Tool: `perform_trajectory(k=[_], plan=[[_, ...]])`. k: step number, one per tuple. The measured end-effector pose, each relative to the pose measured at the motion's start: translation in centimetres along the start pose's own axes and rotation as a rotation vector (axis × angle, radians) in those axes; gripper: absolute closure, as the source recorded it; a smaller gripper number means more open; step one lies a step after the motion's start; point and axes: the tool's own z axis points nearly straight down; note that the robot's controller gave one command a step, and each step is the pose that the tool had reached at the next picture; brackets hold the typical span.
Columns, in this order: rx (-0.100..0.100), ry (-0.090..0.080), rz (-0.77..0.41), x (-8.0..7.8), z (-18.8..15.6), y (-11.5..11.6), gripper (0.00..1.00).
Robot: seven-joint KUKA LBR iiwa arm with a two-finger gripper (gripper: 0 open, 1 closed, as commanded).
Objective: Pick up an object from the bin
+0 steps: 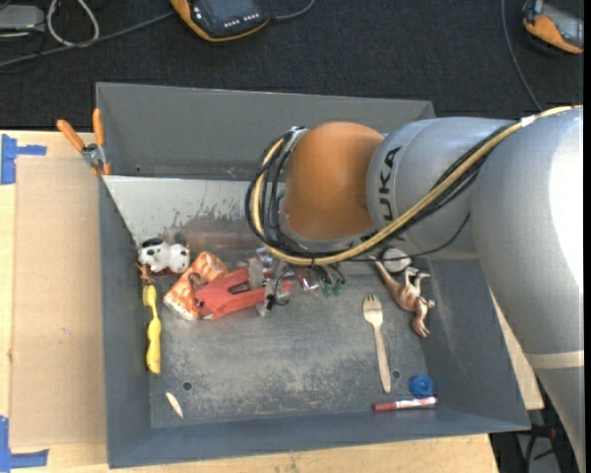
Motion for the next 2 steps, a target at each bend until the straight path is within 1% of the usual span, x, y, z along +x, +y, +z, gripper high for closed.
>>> perform_trajectory(k=[1,2], plan=[[-0.002,0.008,0.185,0.5,-4.5,-2.0,1.0],[-0.001,0.005,0.192,0.4,-7.6,-0.7,1.0]])
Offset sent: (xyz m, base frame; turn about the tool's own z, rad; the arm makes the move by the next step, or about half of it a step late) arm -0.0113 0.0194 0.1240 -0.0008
